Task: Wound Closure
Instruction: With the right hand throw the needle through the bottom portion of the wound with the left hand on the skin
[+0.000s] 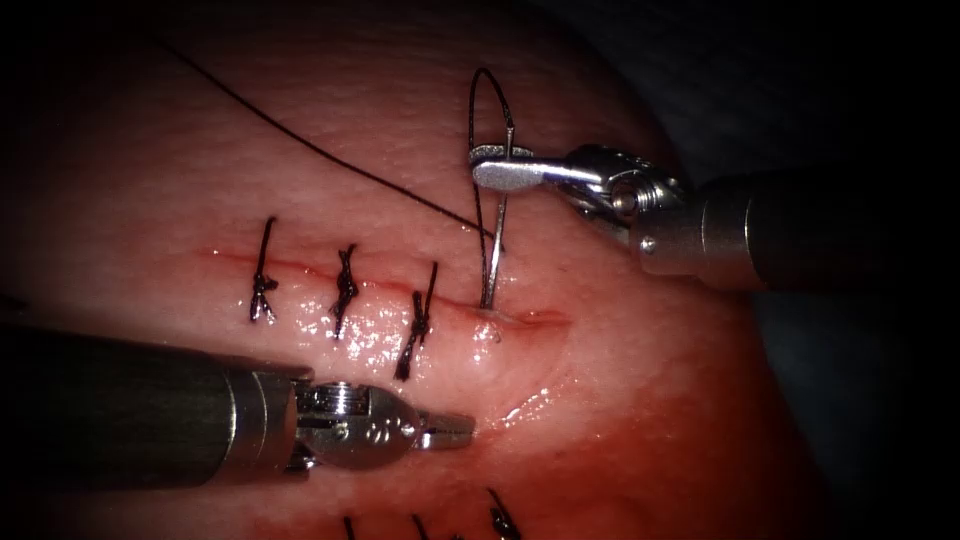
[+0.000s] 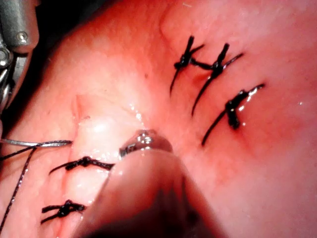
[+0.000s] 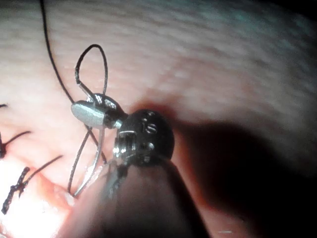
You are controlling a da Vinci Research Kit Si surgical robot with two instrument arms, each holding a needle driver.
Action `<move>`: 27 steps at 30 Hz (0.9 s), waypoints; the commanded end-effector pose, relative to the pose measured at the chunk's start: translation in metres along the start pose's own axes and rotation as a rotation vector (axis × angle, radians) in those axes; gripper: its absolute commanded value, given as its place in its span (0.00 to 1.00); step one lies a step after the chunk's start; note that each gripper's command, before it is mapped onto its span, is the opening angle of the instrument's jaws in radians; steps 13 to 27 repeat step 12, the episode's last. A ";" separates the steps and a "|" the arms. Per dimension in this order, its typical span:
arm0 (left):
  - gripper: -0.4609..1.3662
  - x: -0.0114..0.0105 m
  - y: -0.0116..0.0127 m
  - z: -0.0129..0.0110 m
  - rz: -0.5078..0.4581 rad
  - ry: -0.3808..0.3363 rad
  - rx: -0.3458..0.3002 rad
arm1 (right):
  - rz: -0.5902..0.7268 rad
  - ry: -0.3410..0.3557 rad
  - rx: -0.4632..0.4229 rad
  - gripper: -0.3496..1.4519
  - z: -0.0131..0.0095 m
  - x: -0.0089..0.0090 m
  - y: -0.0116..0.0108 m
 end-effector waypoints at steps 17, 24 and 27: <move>0.06 -0.0001 0.0000 0.0000 0.001 0.000 -0.004 | 0.013 0.009 -0.005 0.00 -0.0001 -0.0001 -0.0001; 0.06 -0.0001 0.0000 0.0000 0.001 0.000 -0.004 | 0.013 0.009 -0.005 0.00 -0.0001 -0.0001 -0.0001; 0.06 -0.0001 0.0000 0.0000 0.001 0.000 -0.004 | 0.013 0.009 -0.005 0.00 -0.0001 -0.0001 -0.0001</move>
